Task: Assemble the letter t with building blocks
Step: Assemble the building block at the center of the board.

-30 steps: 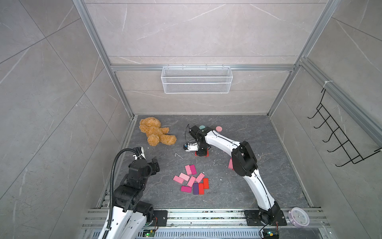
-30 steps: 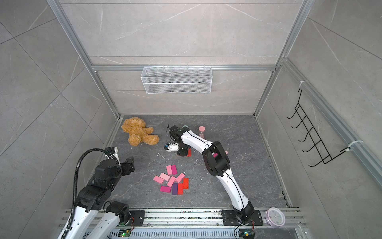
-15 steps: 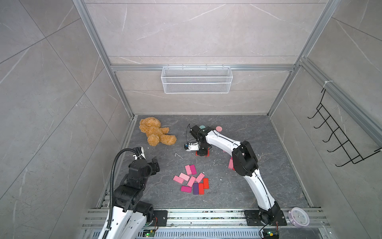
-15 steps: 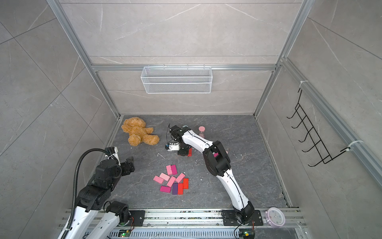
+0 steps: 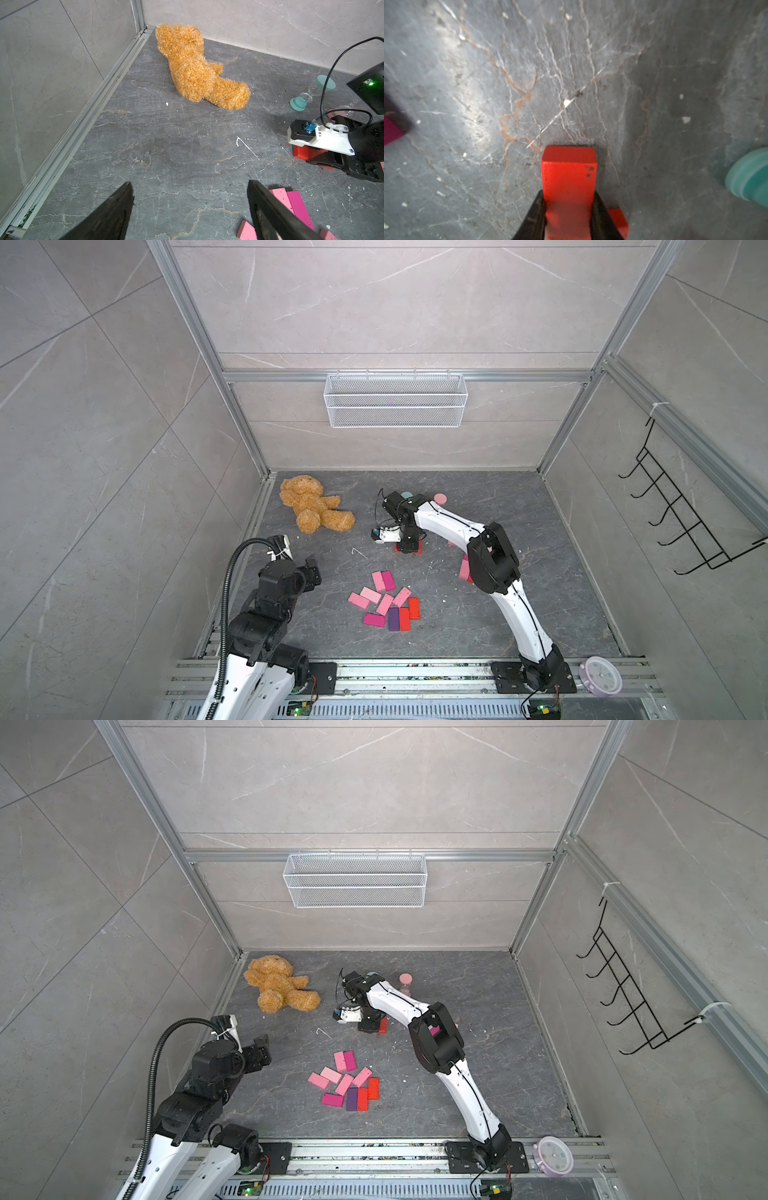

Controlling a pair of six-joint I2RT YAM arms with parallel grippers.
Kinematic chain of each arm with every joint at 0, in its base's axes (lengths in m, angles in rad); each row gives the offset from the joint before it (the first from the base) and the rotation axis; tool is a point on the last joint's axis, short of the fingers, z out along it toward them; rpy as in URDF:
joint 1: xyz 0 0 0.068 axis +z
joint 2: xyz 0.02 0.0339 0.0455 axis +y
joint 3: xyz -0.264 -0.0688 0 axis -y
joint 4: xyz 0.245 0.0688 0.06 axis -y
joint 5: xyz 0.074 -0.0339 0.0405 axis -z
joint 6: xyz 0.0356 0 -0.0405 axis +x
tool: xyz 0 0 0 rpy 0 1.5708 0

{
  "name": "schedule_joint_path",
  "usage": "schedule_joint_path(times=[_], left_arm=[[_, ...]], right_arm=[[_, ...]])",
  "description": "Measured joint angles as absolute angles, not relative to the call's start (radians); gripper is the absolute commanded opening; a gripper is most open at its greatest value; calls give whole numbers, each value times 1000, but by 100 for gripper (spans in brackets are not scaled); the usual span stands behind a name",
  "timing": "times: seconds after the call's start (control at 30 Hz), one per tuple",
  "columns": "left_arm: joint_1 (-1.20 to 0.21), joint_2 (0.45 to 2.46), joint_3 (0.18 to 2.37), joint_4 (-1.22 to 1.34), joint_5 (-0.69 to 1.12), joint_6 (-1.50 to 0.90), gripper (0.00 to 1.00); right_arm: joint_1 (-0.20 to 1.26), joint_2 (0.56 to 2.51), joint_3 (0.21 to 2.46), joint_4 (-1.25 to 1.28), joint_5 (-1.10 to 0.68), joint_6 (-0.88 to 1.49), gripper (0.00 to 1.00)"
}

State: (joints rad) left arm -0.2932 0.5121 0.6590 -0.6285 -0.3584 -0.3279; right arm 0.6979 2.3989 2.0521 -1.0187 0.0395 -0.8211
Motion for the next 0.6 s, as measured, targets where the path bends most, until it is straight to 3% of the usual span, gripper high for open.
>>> schedule_joint_path(times=[0.27,0.6], left_arm=[[-293,512,659,-629,-360,-327,88],[-293,512,659,-629,-361,-327,88]], right_arm=[[688,2399,2057,-1037,22,-796,46],[674,2383,2150,-1061,-63,-736,49]])
